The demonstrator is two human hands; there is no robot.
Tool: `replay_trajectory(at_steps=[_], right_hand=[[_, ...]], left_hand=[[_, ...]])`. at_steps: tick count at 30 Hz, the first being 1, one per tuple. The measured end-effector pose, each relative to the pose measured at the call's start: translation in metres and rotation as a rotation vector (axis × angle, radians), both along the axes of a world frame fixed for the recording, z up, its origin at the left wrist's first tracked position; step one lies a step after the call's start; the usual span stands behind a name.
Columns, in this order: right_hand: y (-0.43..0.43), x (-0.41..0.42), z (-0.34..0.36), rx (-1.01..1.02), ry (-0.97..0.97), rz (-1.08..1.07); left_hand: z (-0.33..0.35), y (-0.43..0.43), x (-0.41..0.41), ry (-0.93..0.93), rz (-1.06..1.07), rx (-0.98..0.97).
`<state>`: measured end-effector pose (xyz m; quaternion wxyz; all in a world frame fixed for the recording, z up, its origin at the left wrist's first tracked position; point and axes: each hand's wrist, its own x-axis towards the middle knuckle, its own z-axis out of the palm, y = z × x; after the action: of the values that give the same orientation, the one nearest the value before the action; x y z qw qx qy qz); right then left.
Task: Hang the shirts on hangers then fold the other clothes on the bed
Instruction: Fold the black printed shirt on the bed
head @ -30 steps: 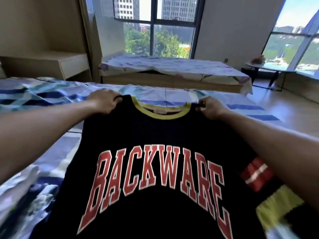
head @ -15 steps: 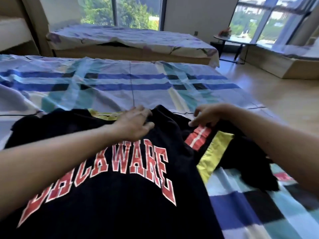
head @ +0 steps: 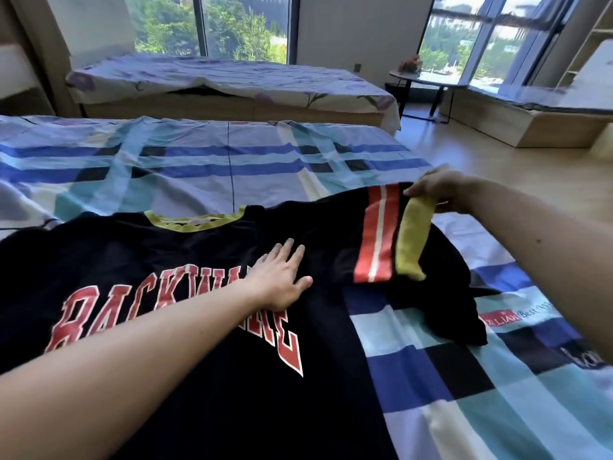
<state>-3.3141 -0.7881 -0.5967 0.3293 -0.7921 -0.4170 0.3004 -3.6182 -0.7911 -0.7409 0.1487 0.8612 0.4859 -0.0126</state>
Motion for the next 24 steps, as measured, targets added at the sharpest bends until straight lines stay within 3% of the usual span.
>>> replay_trajectory(at_steps=[2,6,11,14,17,21,24], right_hand=[[0.002,0.001,-0.005,0.076,0.172,-0.101],[-0.015,-0.007,-0.027,-0.107,0.371,0.054],[-0.014,-0.007,-0.036,-0.099,0.021,0.082],[-0.014,-0.04,-0.004,-0.028,0.036,0.133],[0.0,-0.08,0.029,0.037,0.059,0.231],[0.012,-0.159,0.057,0.05,0.046,0.433],[0.013,-0.221,0.058,-0.031,0.215,0.568]], left_hand=[[0.0,-0.002,0.007,0.009,0.018,-0.004],[0.006,-0.007,0.028,-0.118,0.033,0.05],[-0.008,-0.015,0.04,0.031,-0.049,0.005],[0.001,-0.015,0.038,-0.052,-0.025,-0.072],[0.021,-0.008,0.03,-0.415,0.092,-0.145],[0.062,-0.006,-0.009,-1.168,0.465,-0.475],[0.076,0.009,-0.056,-1.479,0.665,-0.705]])
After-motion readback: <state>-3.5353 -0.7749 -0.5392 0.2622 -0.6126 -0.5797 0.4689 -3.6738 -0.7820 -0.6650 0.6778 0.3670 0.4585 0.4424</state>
